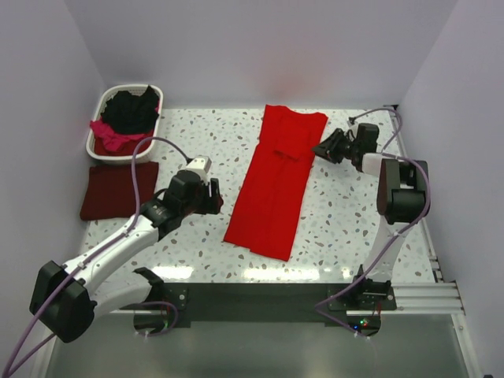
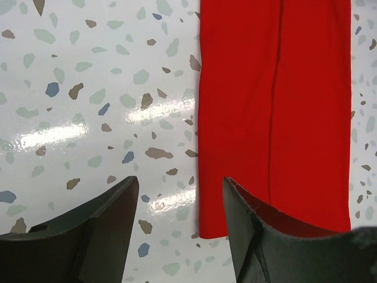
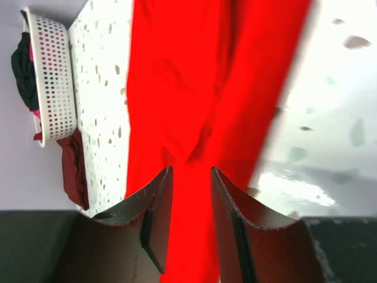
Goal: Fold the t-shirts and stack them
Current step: Fold the tshirt
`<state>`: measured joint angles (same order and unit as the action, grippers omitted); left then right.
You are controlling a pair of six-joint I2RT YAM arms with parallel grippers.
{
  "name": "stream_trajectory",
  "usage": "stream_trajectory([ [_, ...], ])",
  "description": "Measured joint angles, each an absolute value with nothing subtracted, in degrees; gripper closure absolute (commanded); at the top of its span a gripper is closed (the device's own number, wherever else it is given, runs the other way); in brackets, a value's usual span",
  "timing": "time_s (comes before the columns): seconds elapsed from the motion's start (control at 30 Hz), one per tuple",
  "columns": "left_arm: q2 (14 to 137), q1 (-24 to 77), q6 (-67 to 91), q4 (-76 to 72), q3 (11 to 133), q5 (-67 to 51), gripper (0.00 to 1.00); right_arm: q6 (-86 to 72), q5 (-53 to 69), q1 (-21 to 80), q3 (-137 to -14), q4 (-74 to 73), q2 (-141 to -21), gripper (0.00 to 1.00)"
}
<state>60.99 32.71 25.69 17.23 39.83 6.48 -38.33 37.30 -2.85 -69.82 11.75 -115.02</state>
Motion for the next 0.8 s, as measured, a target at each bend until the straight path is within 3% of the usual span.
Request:
stream_trajectory([
  [0.33, 63.6, 32.7, 25.7, 17.3, 39.8, 2.9, 0.37, -37.6, 39.9, -4.8, -68.1, 13.2, -121.7, 0.70],
  [0.57, 66.8, 32.7, 26.9, 17.3, 39.7, -0.3, 0.38, -33.4, 34.4, -5.2, -65.4, 5.6, -113.3, 0.68],
  [0.8, 68.6, 32.7, 28.5, 17.4, 38.5, -2.8, 0.39, -36.9, 37.8, -2.3, -64.2, 11.3, -108.2, 0.68],
])
